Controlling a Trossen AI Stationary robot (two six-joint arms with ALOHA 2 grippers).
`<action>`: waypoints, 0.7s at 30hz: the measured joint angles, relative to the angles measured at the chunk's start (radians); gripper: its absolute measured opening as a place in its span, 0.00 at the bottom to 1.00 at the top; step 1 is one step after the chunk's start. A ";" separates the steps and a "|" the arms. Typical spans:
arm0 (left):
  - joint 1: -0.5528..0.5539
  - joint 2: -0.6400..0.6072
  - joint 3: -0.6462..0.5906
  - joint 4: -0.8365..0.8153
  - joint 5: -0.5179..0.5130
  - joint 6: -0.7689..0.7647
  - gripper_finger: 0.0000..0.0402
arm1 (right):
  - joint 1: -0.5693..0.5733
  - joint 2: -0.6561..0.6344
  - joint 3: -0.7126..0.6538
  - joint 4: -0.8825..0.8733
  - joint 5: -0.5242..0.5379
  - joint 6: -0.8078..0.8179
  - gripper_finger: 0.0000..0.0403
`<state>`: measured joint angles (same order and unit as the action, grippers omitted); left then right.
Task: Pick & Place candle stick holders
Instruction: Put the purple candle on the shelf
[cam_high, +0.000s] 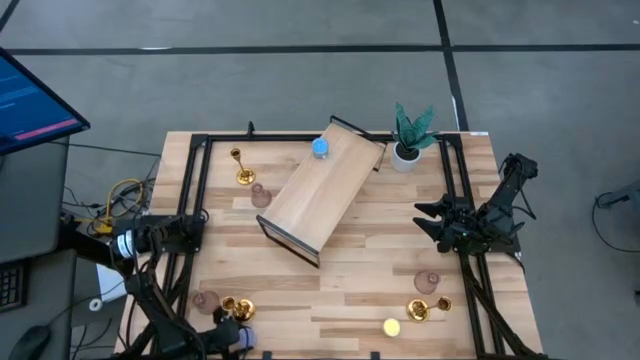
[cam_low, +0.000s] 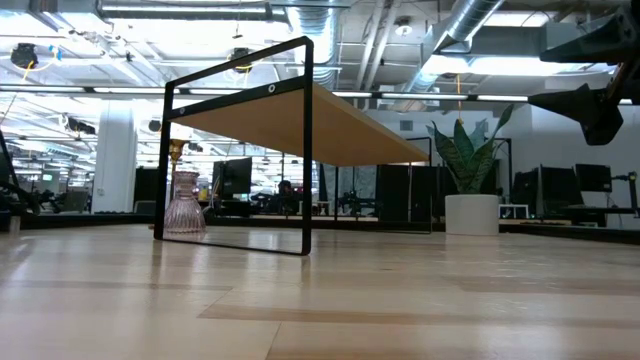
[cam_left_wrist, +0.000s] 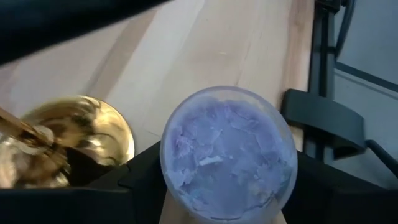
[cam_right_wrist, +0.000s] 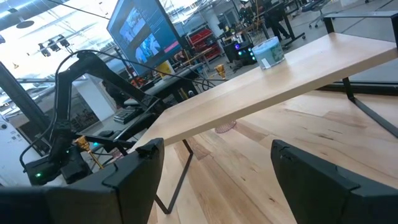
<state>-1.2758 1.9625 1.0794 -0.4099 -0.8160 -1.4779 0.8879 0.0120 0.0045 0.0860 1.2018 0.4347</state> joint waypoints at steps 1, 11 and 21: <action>0.000 0.000 0.007 0.000 0.005 0.000 0.60 | 0.000 0.000 0.000 0.000 0.000 0.000 0.71; -0.002 -0.073 0.109 0.006 -0.014 0.116 0.60 | 0.000 0.000 0.000 0.000 0.000 0.000 0.71; -0.002 -0.358 0.115 0.071 -0.085 0.316 0.60 | 0.000 0.000 0.000 0.000 0.000 0.000 0.71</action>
<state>-1.2778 1.6047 1.1946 -0.3393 -0.9015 -1.1618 0.8875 0.0117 0.0047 0.0857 1.2018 0.4347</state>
